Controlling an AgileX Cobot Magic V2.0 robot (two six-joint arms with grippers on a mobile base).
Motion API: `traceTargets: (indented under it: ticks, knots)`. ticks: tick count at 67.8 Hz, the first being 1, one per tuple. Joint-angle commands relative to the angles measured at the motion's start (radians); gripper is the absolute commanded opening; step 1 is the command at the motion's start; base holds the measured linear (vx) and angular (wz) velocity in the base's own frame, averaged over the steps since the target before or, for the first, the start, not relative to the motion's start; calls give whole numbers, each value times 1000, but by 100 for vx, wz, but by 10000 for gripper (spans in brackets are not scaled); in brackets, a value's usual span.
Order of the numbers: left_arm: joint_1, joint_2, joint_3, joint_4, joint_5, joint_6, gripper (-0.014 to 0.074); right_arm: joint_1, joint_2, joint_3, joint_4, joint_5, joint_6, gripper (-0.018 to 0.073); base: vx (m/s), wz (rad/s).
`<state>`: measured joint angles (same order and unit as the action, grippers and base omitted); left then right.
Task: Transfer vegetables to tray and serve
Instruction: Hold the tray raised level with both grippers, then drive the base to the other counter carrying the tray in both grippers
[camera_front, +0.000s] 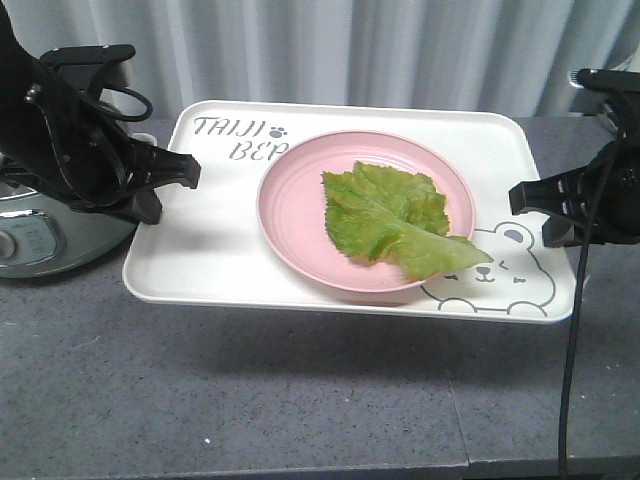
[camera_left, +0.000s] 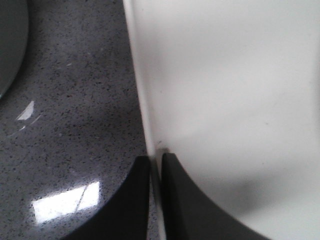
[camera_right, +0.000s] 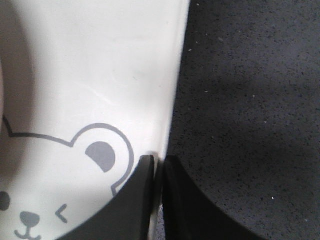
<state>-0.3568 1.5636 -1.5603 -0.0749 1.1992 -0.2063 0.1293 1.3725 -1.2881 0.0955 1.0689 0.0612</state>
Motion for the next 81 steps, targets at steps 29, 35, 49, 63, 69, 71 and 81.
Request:
traceTargets:
  ticks: [29,35,49,63,69,71,81]
  knots:
    - [-7,-45,-27,-8,-46,20,-6,1,-33,-30,-11,-51,-28,-4,0,-29]
    - [-7,-45,-27,-8,-46,20,-6,1,-33,-30,-11,-51,-28,-4,1,-49]
    - [-7,-45,-27,-8,-46,20,-6,1,-33,-30,-11,-51,-28,-4,0,-55]
    - [-7,-45,-27,-8,-46,20,-6,1,-33,-30,-11,-51,-28,-4,-3,-55]
    - [-7,-45,-27,-8,-46,20,-6,1,-33,-30,-11,-51,-28,-4,-4,-51]
    - [-7,-45,-27,-8,-46,20,-6,1,-33,-30,-11,-51,-28,-4,-5,-48]
    - [-7,-45,-27,-8,-46,20,-6,1,-33,-30,-11,-51,-28,-4,-5,-45]
